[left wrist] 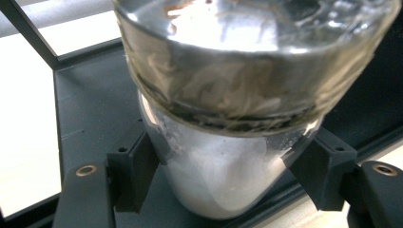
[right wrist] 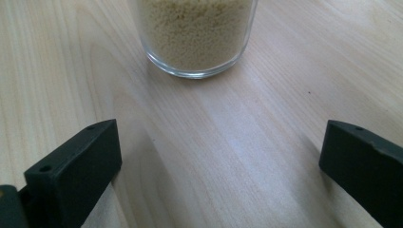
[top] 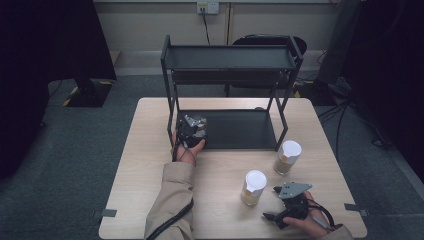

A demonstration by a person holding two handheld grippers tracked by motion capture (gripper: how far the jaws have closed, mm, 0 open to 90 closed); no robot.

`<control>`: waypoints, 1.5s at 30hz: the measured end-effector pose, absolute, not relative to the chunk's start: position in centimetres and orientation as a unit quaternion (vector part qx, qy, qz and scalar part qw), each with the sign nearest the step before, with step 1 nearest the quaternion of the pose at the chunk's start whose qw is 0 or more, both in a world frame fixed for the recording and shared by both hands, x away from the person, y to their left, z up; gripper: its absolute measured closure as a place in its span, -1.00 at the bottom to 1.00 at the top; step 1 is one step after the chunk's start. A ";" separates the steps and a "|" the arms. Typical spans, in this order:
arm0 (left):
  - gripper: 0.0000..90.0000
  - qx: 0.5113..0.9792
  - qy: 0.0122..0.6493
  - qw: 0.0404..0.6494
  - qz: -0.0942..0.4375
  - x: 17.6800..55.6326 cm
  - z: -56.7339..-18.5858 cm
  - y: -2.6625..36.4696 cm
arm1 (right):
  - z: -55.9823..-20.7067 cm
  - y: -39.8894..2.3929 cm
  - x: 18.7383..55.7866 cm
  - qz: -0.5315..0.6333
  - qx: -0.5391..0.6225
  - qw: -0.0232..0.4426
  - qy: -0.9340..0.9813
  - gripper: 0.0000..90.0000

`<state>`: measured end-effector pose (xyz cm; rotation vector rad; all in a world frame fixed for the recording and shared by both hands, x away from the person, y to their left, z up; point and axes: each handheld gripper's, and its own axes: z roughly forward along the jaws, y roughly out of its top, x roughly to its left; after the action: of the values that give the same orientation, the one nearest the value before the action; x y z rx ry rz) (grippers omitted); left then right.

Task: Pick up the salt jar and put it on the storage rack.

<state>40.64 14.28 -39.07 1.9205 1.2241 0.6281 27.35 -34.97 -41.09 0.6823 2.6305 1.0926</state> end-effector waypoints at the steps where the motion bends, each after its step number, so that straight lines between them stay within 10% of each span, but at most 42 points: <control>1: -0.32 0.753 0.478 0.378 0.248 40.6 -39.1 14.2 | -41.1 -35.0 27.3 0.371 0.232 0.106 0.893 -1.00; 45: -0.33 0.743 0.496 0.374 0.249 40.9 -39.9 13.8 | -41.1 -35.0 27.3 0.371 0.232 0.106 0.893 -1.00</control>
<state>40.85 13.79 -39.90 1.9022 1.2699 0.6380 27.35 -34.97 -41.09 0.6823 2.6305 1.0928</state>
